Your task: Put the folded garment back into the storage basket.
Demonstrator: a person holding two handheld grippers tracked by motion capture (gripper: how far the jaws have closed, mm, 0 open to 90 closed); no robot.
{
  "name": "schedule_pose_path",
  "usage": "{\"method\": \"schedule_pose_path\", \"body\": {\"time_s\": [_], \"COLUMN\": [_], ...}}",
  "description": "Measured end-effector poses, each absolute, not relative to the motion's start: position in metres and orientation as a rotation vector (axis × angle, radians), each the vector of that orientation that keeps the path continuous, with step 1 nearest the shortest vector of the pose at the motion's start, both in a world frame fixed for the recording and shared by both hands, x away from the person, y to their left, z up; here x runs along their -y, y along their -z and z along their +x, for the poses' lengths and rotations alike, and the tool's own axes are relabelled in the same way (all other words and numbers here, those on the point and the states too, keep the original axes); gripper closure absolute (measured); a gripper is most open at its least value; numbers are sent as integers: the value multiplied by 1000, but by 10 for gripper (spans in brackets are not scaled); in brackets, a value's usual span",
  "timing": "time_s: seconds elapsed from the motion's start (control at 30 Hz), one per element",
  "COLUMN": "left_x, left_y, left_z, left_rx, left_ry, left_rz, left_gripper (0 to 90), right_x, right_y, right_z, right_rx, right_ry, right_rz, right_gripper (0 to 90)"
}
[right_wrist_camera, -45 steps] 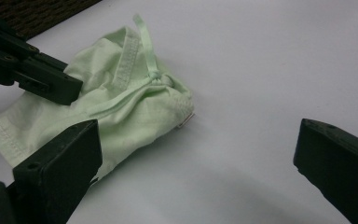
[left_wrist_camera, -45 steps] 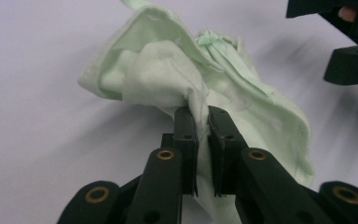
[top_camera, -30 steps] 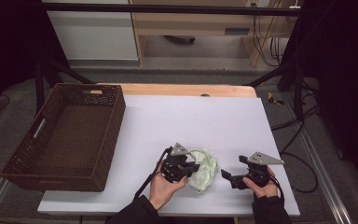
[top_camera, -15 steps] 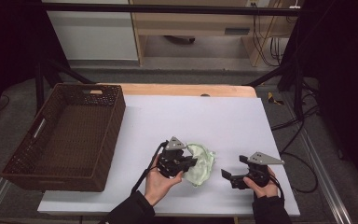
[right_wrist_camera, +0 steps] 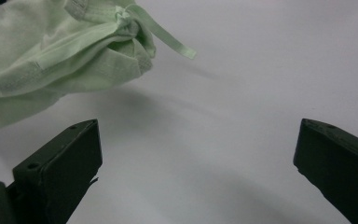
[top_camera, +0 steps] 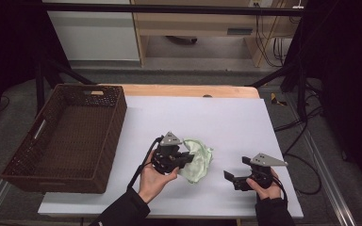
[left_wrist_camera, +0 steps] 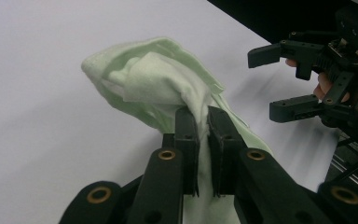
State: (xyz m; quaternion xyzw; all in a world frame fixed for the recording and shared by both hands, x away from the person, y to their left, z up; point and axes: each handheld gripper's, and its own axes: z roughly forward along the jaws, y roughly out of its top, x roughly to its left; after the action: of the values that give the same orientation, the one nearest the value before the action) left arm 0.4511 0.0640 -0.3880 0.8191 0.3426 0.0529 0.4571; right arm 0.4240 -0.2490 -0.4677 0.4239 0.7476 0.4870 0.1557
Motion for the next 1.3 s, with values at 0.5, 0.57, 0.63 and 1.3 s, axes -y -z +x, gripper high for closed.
{"method": "schedule_pose_path", "body": {"time_s": [0.5, 0.57, 0.63, 1.3], "left_x": [-84, -87, -91, -122], "left_y": [376, 374, 372, 348], "left_z": [457, 457, 458, 462], "left_rx": [-835, -839, -842, -852], "left_ry": [-136, -137, -141, -177], "left_rz": [2030, 2024, 2017, 2002], "left_gripper": [825, 825, 825, 825], "right_x": [249, 249, 249, 249], "right_y": [468, 468, 468, 468], "right_z": [424, 424, 424, 424], "right_rx": [-2145, -2144, -2143, -2147], "right_ry": [-1392, -1390, -1391, -1391], "right_rz": [1208, 1209, 1209, 1203], "right_gripper": [17, 17, 17, 17]}}
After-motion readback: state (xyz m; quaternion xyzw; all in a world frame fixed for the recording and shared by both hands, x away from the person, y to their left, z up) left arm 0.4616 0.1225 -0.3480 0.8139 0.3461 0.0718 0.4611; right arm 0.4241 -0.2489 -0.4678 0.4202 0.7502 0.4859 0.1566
